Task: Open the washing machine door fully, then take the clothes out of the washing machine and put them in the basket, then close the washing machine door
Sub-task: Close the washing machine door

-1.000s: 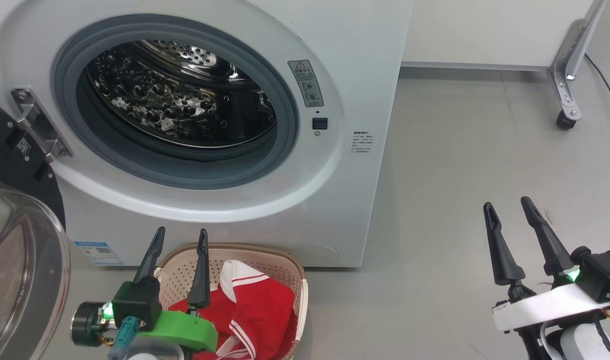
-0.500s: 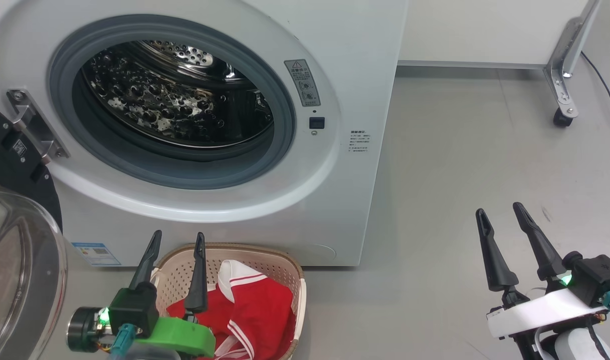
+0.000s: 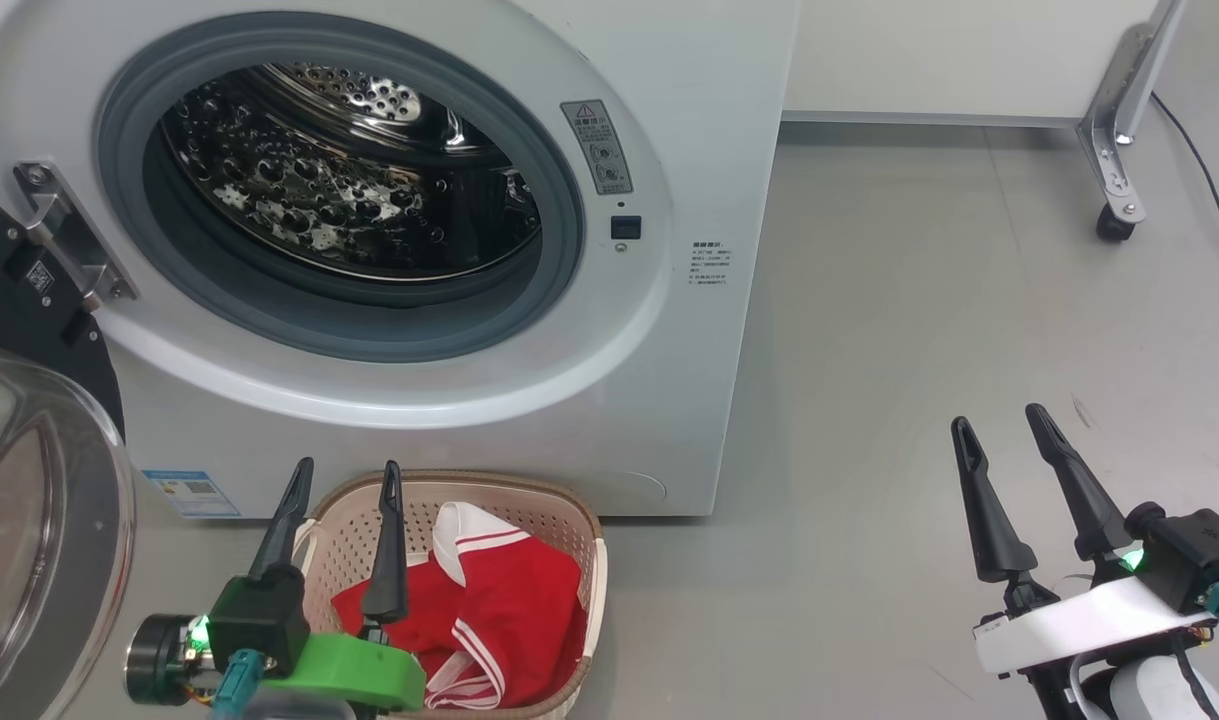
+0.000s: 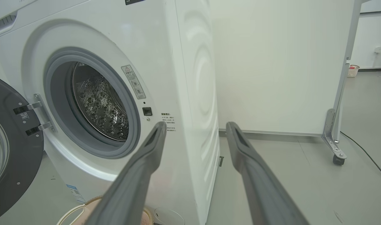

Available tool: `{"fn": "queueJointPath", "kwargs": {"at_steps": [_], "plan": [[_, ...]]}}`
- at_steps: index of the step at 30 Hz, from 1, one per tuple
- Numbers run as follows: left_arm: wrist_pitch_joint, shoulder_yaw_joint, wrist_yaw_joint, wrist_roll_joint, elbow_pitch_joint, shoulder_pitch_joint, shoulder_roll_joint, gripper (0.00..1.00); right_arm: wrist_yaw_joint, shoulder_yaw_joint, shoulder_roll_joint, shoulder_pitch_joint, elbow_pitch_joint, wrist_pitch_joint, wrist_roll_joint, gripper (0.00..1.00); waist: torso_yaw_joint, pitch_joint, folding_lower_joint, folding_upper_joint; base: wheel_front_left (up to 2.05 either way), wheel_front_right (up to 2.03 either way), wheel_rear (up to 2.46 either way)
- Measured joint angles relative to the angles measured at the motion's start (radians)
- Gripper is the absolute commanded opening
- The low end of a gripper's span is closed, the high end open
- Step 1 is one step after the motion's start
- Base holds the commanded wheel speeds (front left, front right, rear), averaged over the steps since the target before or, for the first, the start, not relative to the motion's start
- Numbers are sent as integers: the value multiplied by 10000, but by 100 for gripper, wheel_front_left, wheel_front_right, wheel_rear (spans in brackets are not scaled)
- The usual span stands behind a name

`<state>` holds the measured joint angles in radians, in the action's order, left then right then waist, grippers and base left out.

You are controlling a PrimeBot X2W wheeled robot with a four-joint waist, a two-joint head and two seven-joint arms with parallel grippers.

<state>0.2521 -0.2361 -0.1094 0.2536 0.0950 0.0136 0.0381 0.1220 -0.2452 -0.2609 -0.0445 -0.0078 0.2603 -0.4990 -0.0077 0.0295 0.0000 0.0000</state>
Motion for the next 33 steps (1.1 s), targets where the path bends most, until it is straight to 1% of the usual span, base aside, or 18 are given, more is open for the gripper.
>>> {"fn": "queueJointPath", "kwargs": {"at_steps": [12, 17, 33], "plan": [[0, 25, -12, -44, -67, -62, 2, 100, 0, -2, 0, 0, 2, 0, 0, 100, -54, 17, 0, 0, -116, 116, 0], [0, 19, -13, -562, -150, -81, 2, 100, 0, -2, -35, 0, 8, 0, 2, 100, -75, 30, 0, 0, -128, 128, 0], [0, 15, -15, -562, -349, -135, 8, 100, 0, -2, -54, 0, 19, 0, 12, 100, -72, 77, 0, 0, -84, 84, 0]]}}
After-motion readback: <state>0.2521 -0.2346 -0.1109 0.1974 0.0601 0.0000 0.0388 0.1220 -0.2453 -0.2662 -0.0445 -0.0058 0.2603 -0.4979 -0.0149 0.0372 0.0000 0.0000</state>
